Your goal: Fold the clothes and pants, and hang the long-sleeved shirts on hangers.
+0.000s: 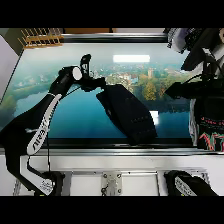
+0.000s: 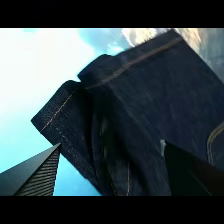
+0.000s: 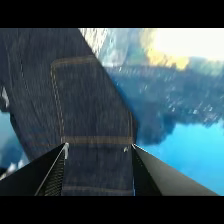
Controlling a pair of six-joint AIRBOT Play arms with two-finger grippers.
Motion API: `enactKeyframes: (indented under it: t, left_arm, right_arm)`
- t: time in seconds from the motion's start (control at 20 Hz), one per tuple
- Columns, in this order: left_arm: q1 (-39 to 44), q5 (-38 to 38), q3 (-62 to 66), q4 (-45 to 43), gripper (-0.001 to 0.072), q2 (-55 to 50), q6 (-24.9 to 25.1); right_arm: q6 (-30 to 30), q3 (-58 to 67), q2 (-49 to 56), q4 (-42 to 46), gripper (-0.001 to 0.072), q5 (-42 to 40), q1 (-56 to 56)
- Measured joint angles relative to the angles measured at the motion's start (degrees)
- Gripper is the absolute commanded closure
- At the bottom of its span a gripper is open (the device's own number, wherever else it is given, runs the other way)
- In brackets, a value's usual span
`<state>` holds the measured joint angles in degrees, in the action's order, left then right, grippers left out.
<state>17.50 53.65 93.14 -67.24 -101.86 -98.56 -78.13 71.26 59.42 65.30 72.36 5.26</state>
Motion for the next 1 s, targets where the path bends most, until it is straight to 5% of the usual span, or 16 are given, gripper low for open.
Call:
enactKeyframes:
  t: [0.25, 0.5, 0.6, 0.7, 1.0]
  left_arm:
    - [-4.72, -2.75, 0.00, 21.53, -0.0003, -7.93, 8.72]
    - [-4.11, -6.88, 0.00, 30.75, 0.0018, -11.63, 13.00]
    - [-3.17, -8.94, 0.00, 32.28, 0.0267, -12.13, 13.92]
    - [-2.25, -11.39, 0.00, 33.16, 0.0700, -12.39, 14.45]
    - [-5.60, -11.56, -2.03, 28.94, 0.0700, -6.56, 15.13]
  right_arm:
    - [0.15, -5.01, 0.00, -0.85, 0.0280, 0.96, 0.00]
    - [0.17, -9.84, 0.00, -3.04, 0.0280, -0.68, 0.00]
    - [0.15, -11.17, 0.00, -3.50, 0.0280, -1.16, -0.02]
    - [0.15, -12.24, 0.00, -3.67, 0.0280, -1.49, -0.04]
    - [0.15, -13.64, -0.07, -3.39, 0.0281, -1.84, -0.13]
